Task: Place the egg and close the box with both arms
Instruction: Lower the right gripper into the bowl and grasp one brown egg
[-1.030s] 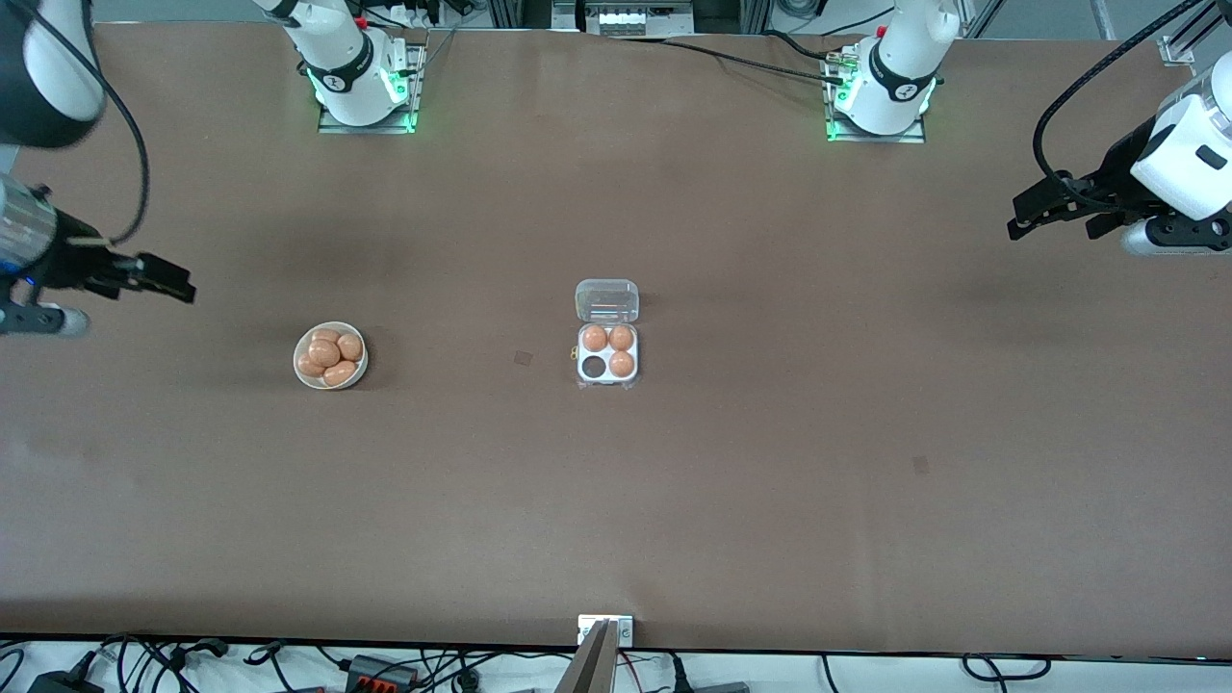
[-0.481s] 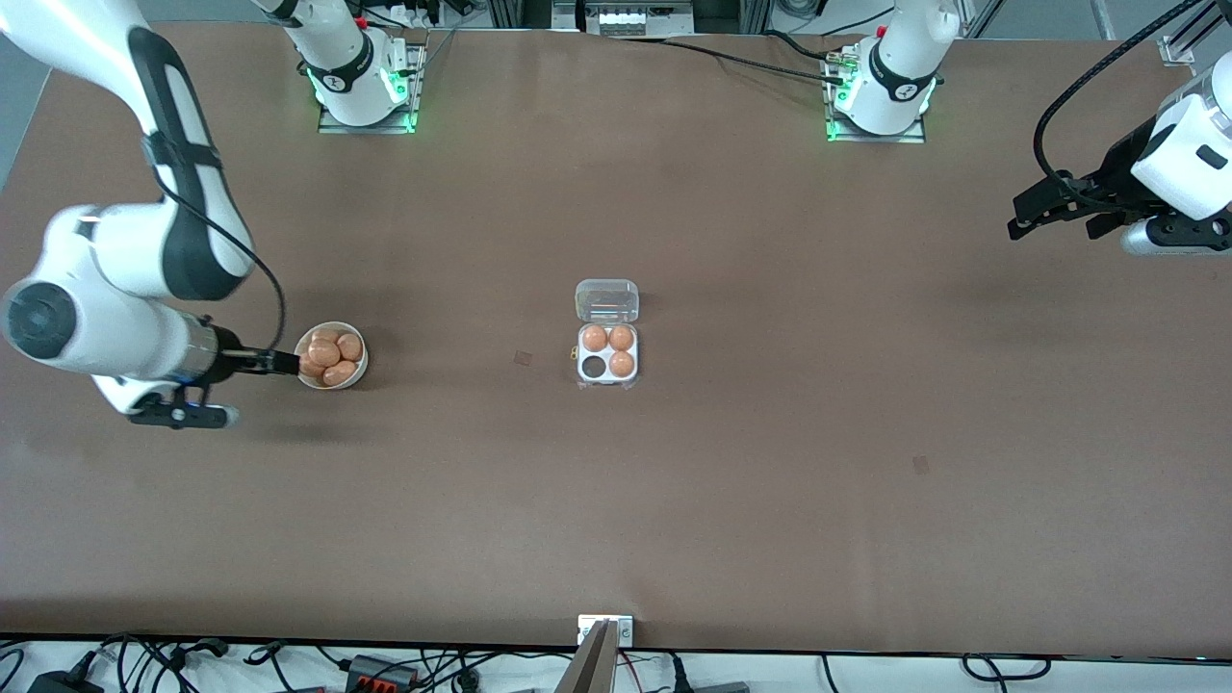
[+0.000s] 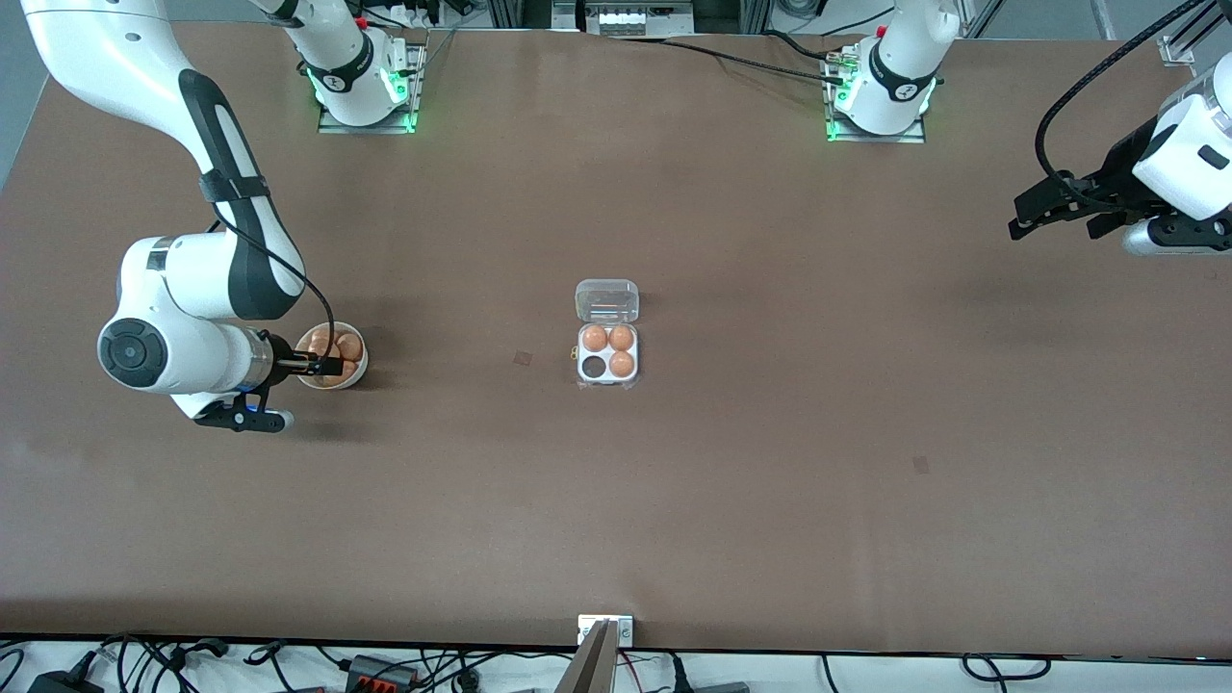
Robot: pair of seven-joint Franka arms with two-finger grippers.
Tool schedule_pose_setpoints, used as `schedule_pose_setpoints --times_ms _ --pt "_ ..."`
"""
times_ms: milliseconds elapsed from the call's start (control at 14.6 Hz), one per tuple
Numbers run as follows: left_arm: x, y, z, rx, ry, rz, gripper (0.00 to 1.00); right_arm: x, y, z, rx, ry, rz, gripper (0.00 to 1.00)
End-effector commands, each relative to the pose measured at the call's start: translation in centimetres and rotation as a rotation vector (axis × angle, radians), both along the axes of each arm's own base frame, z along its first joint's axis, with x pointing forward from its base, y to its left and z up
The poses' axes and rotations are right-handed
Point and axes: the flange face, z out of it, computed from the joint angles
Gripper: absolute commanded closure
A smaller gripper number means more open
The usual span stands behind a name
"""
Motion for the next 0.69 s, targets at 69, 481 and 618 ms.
schedule_pose_setpoints --times_ms 69,481,618 --pt "0.1 0.5 0.4 0.006 0.005 -0.003 0.0 -1.0 0.1 -0.9 -0.007 0.028 -0.018 0.0" --pt "0.0 0.5 0.4 0.006 0.016 -0.004 0.0 -1.4 0.2 -2.3 -0.005 0.048 -0.018 0.0" --pt "-0.1 0.5 0.4 0.006 0.018 -0.004 0.0 -1.4 0.0 -2.4 -0.004 0.05 -0.022 0.03"
